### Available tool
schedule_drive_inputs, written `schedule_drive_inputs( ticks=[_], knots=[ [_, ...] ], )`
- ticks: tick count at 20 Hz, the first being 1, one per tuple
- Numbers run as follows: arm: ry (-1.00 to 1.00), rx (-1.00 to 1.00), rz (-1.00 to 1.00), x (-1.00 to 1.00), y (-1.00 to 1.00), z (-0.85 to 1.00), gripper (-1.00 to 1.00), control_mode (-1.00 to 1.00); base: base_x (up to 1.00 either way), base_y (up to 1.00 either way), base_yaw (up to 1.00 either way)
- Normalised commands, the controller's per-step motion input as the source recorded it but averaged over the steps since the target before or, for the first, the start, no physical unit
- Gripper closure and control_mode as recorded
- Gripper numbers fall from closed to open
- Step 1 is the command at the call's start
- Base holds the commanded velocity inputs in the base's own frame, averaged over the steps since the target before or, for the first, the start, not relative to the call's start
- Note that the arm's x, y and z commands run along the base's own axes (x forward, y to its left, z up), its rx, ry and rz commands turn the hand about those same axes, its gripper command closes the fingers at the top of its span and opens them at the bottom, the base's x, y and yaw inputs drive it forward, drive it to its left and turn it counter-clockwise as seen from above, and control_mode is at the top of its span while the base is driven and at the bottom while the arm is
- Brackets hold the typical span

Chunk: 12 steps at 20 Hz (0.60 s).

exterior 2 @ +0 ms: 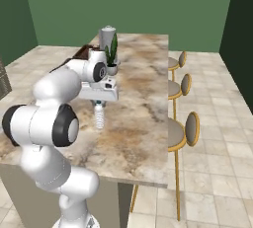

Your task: Place the drinks on the dining counter in a tight cluster.

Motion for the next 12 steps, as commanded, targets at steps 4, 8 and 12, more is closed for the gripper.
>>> schedule_drive_inputs(
  ticks=[4, 8, 12],
  knots=[
    [0.0, 0.0, 0.0, 0.22, 0.0, -0.43, 1.0, -1.0, 0.0, 0.0, 0.0],
    [0.0, 0.0, 0.0, 0.22, 0.0, -0.42, 1.0, -1.0, 0.0, 0.0, 0.0],
    [0.0, 0.0, 0.0, 0.14, 0.0, -0.42, 1.0, -1.0, 0.0, 0.0, 0.0]
  ],
)
